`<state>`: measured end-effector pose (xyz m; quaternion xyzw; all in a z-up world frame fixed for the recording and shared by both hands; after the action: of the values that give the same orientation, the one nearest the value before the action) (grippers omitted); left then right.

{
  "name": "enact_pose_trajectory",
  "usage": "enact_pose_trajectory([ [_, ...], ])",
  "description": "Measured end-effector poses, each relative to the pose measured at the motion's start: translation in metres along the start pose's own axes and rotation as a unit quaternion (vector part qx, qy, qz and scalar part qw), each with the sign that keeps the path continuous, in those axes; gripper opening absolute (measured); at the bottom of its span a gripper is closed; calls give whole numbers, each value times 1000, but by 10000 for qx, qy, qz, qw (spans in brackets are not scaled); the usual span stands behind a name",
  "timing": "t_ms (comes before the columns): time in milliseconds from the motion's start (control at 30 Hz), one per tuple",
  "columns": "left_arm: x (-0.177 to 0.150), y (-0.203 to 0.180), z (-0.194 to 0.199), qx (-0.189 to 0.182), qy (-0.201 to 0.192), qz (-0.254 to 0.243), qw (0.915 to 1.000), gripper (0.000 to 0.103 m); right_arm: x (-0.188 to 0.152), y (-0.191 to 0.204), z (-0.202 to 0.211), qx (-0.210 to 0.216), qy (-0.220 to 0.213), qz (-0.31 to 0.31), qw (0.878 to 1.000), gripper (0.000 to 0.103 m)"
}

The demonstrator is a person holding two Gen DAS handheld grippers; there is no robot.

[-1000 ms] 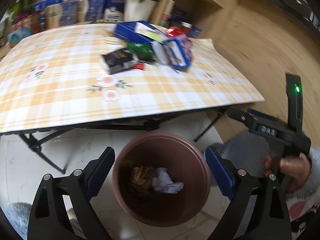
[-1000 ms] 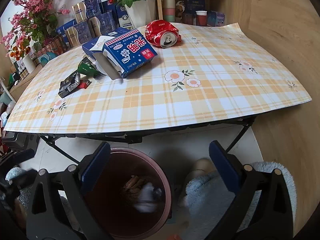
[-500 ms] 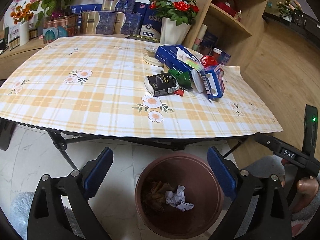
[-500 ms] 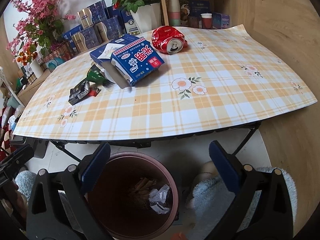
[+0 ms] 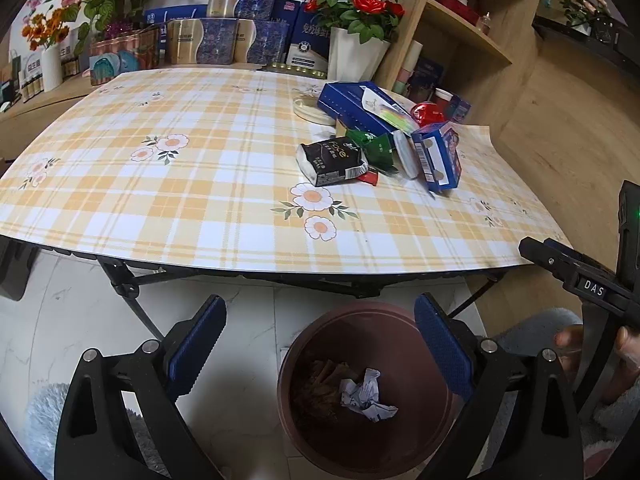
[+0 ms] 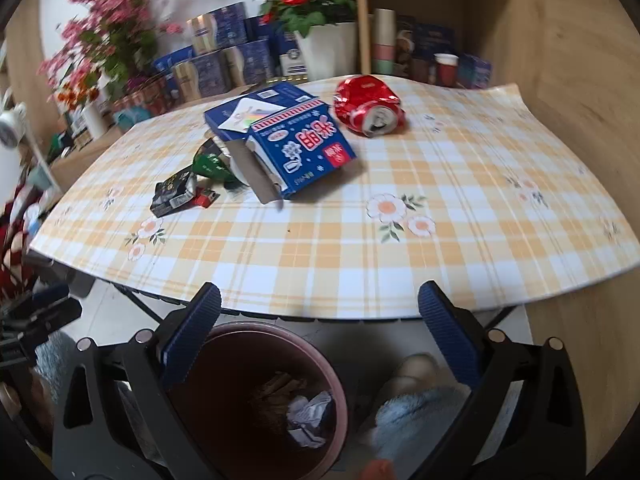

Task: Collect trash
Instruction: 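Reach the right tool to the blue-and-white milk carton and grasp it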

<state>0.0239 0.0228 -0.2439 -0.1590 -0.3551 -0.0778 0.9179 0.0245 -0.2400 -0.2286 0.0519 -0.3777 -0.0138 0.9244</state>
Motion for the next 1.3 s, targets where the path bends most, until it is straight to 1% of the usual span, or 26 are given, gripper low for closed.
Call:
enact_pose_trajectory([
  [67, 0, 0, 0, 7, -13, 18, 10000, 93, 4, 2, -6, 61, 68, 172, 9998, 97],
  [133, 0, 2, -1, 18, -32, 35, 10000, 93, 8, 5, -15, 205, 286, 311, 9989, 97],
  [167, 0, 2, -1, 18, -34, 44, 10000, 93, 11, 7, -21, 176, 362, 410, 9983, 97],
  [367, 0, 7, -6, 5, 47, 128, 9999, 93, 30, 33, -46, -43, 145, 1289, 9915, 97],
  [433, 0, 8, -8, -10, 75, 159, 9998, 93, 35, 37, -57, -100, 138, 1354, 9906, 97],
  [600, -1, 11, -14, -31, 156, 242, 9996, 93, 54, 40, -95, -226, 267, 1199, 9922, 97],
  [667, -1, 12, -16, -43, 177, 253, 9995, 93, 63, 40, -109, -277, 353, 1264, 9910, 97],
  [767, -1, 16, -20, -45, 222, 302, 9993, 93, 77, 38, -122, -286, 353, 1331, 9901, 97],
  [800, -1, 17, -21, -45, 232, 323, 9992, 93, 82, 36, -125, -251, 349, 1330, 9902, 97],
  [933, 0, 24, -28, -32, 305, 469, 9984, 93, 101, 29, -133, 176, 290, 1239, 9917, 98],
  [1033, 0, 28, -33, -35, 365, 552, 9978, 93, 106, 25, -143, 527, 630, 1202, 9893, 98],
  [1100, 0, 28, -36, -36, 397, 569, 9976, 93, 111, 22, -142, 691, 649, 1092, 9895, 97],
  [1300, -1, 28, -45, -33, 500, 554, 9972, 93, 119, 10, -148, 860, 794, 651, 9910, 97],
])
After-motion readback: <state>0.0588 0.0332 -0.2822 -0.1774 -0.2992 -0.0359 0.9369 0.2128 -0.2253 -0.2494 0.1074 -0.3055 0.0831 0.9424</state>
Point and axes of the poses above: each gripper's, at about its wrist camera, not at the fingertips, and z roughly against the way its jaws point, y to its left, x to its top, the point moved 4 cm from there along -z, roughly the way its jaws point, and after that the axes turned 1 degree about -z, right-handed, at the moved point
